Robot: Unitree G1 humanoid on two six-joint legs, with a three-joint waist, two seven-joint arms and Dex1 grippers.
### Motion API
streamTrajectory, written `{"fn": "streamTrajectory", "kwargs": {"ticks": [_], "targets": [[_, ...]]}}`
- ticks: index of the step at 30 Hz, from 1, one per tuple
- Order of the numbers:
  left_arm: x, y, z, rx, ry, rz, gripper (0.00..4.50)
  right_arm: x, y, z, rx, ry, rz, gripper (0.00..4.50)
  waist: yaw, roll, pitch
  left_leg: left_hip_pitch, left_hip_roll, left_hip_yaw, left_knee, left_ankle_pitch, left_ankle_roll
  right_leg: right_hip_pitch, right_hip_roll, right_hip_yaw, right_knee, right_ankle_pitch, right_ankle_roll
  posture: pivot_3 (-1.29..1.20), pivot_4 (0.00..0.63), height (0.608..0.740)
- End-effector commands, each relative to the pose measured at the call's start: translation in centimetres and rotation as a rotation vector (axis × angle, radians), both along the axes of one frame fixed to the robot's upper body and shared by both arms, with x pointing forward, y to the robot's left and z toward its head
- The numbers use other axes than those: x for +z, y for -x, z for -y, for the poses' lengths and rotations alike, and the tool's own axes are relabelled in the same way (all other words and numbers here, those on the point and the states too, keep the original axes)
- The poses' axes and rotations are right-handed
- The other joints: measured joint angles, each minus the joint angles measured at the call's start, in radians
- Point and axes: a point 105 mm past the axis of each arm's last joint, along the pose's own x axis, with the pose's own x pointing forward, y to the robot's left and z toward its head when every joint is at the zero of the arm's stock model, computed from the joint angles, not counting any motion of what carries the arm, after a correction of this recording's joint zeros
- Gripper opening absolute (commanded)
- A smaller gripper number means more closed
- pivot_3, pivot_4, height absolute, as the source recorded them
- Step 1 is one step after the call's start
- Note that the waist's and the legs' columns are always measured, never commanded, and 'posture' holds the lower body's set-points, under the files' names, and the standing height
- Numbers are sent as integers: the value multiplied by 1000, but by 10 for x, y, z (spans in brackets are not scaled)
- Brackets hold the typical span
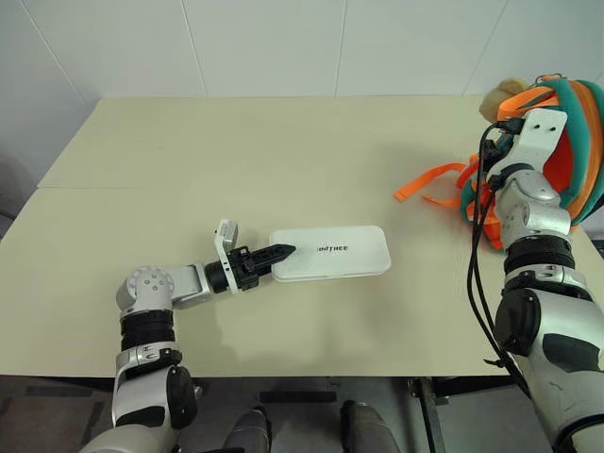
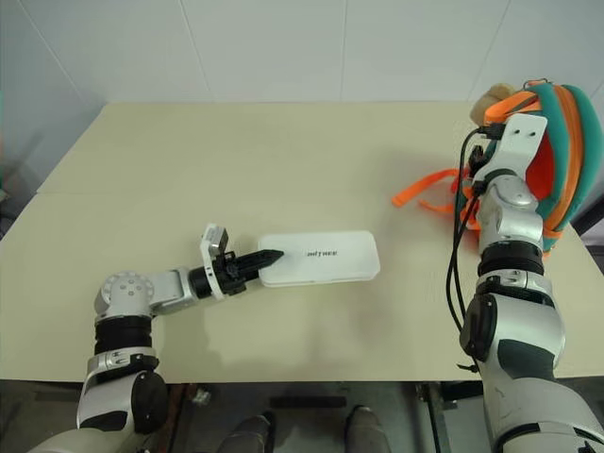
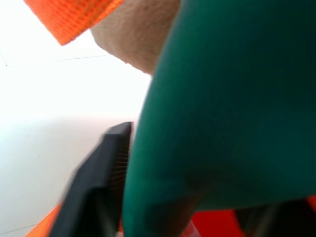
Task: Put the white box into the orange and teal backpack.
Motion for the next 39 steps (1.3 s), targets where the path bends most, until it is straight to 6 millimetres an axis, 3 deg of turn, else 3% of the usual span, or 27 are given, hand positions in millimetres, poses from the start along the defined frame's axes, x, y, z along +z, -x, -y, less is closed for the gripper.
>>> {"fn": "streamTrajectory", "kwargs": {"ticks": [1, 4, 8, 12, 19, 24, 28, 32, 39], "targets": [[18, -7, -11, 64, 49, 74, 1396, 38, 2, -6, 43, 23, 111, 913, -1, 0, 0, 0, 0, 0, 0, 0, 0, 0, 0, 0, 0, 0, 0, 0, 150, 740], [24, -17, -25, 133, 51, 90, 1396, 51, 2, -27, 170, 12, 142, 36, -3, 0, 0, 0, 0, 0, 0, 0, 0, 0, 0, 0, 0, 0, 0, 0, 150, 740], [30, -28, -43, 196, 22, 109, 1396, 64, 9, -57, 350, 7, 175, 6, -16, 0, 0, 0, 1, 0, 0, 0, 0, -1, 0, 0, 3, 0, 1, 0, 150, 740], [48, -51, -77, 349, -9, 163, 1396, 86, 30, -95, 549, 49, 221, 6, -21, 0, 0, 0, 1, 0, 0, 0, 0, -2, 1, 0, 5, 0, 1, 0, 150, 740], [75, -68, -116, 474, -75, 268, 1396, 106, 77, -157, 889, 77, 225, 6, -22, 3, 2, -1, 1, 2, -3, 0, 0, -4, 1, 1, 6, 0, 1, 0, 150, 740], [93, -72, -135, 529, -102, 327, 1396, 115, 118, -190, 1114, 104, 213, 6, -18, 2, 3, -2, 1, 1, -4, 0, 0, -4, 1, 1, 5, -1, 2, 0, 150, 740], [103, -72, -142, 534, -115, 357, 1396, 114, 148, -209, 1270, 146, 190, 5, -16, 2, 3, -2, 1, 1, -4, 0, 1, -5, 1, 1, 5, -1, 2, 0, 150, 740], [110, -72, -142, 525, -121, 389, 1396, 95, 175, -222, 1399, 224, 102, 5, -15, 2, 3, -2, 1, 1, -3, -1, 1, -5, 1, 1, 6, -1, 2, 0, 150, 740], [116, -73, -140, 504, -150, 414, 1396, 66, 211, -224, 1583, 274, -28, 5, -7, -3, 6, -2, 1, 1, -1, -2, 4, -5, 1, 1, 8, -1, 2, 0, 150, 740]]}}
